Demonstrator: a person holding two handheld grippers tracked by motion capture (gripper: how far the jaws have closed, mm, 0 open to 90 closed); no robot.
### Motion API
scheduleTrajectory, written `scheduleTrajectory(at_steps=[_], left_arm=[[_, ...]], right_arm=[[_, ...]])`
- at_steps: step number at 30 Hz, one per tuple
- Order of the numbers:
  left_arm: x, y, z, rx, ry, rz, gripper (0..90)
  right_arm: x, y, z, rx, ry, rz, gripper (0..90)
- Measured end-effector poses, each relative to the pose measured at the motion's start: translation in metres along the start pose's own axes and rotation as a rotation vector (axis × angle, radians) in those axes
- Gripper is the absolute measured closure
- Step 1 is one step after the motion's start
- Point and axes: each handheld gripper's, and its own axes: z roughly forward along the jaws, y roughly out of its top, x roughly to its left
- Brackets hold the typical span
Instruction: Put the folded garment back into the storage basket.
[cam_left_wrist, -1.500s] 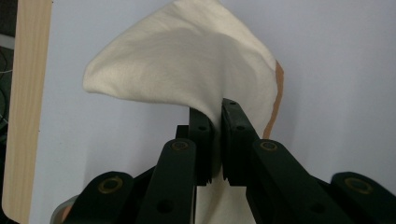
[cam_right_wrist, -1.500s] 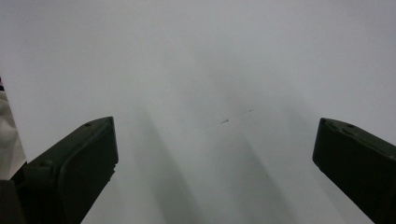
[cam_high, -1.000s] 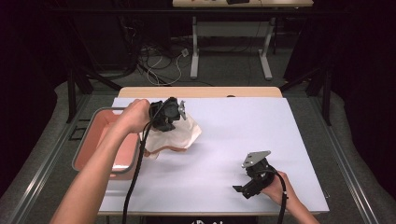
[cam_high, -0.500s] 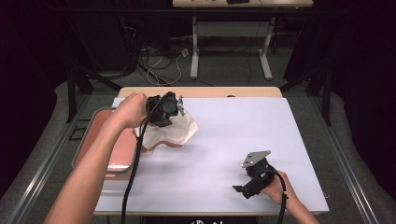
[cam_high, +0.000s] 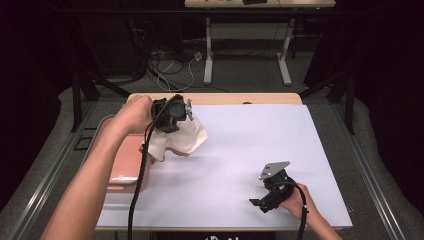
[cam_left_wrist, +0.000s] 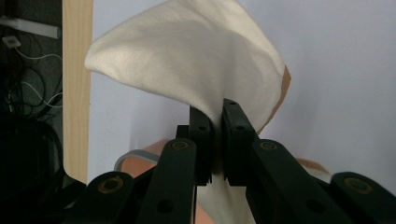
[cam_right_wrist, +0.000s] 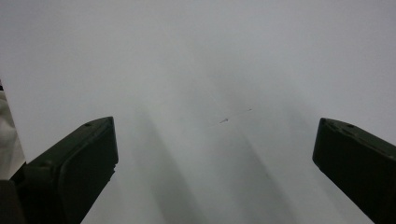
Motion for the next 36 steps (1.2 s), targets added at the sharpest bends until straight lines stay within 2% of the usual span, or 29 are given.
scheduleTrajectory(at_steps=[6,13,21,28,36], left_arm=[[0.003,-0.009,-0.006,0.002,0.006,-0.021,84.5],[0.006,-0.026,-0.012,-0.009,0.017,-0.078,84.5],[0.009,-0.051,-0.021,-0.024,0.030,-0.170,84.4],[0.012,-0.075,-0.025,-0.043,0.048,-0.284,84.4],[0.013,-0.095,-0.028,-0.054,0.069,-0.356,84.4]], right_arm=[[0.000,0.000,0.001,-0.002,0.002,0.001,0.0],[0.000,0.000,0.000,-0.002,0.001,0.001,0.0],[0.001,0.000,0.000,0.000,0.000,0.005,0.0],[0.000,0.000,0.000,-0.004,-0.001,0.007,0.0],[0.001,-0.001,0.000,-0.001,-0.003,0.011,0.0]])
